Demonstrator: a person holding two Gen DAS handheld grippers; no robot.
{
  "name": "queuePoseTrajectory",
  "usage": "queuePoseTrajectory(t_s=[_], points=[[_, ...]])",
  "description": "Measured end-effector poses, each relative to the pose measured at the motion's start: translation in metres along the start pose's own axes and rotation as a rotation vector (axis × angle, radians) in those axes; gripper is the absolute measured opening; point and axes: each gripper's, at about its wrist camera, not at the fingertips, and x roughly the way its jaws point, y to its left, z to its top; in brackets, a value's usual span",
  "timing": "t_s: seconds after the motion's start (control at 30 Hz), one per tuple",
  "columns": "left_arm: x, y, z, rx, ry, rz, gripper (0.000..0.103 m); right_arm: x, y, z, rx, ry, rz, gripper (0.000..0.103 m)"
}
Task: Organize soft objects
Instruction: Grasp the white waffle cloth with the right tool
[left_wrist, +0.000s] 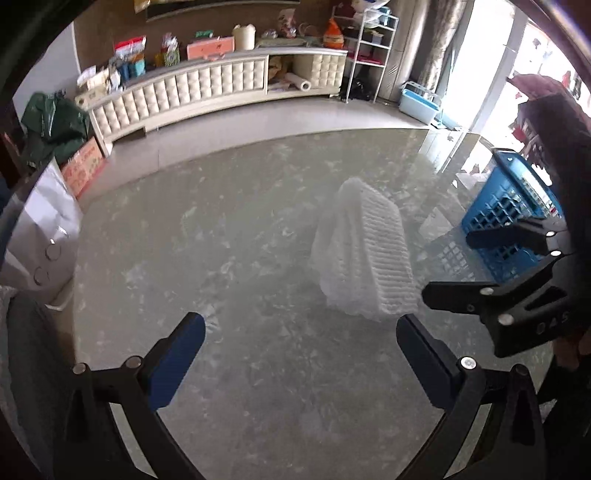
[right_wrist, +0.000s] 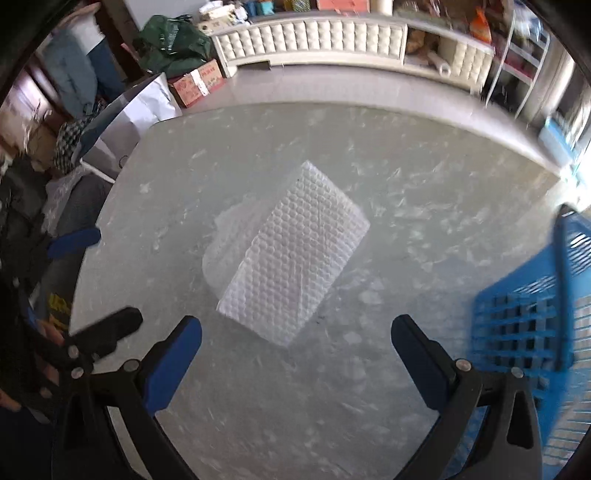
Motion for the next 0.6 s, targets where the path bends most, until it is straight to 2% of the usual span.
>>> queuePoseTrajectory(t_s=[0.13, 0.23, 0.37, 0.43, 0.57, 0.6], points=[[0.020, 0.007, 0.004, -0.055, 0.036, -0.024, 0.103, 0.021, -0.006, 0.007, 0.036, 0.029, -0.001, 0.102], [0.030, 0.007, 0.006, -0.074, 0.050, -0.017, 0.103, 0.033, -0.007, 0.013, 0.043, 0.045, -0.008, 0.096], [0.037, 0.006, 0.010, -0.101, 0.059, -0.021, 0.103, 0.048, -0.010, 0.023, 0.065, 0.054, -0.002, 0.092], [0.040, 0.006, 0.012, -0.103, 0.059, -0.016, 0.103, 0.054, -0.007, 0.029, 0.069, 0.060, 0.017, 0.085], [0.044, 0.003, 0.015, -0.094, 0.066, 0.002, 0.103, 0.062, 0.001, 0.037, 0.058, 0.060, 0.028, 0.081], [0.044, 0.003, 0.014, -0.093, 0.066, 0.003, 0.103, 0.066, 0.003, 0.041, 0.061, 0.065, 0.040, 0.076]])
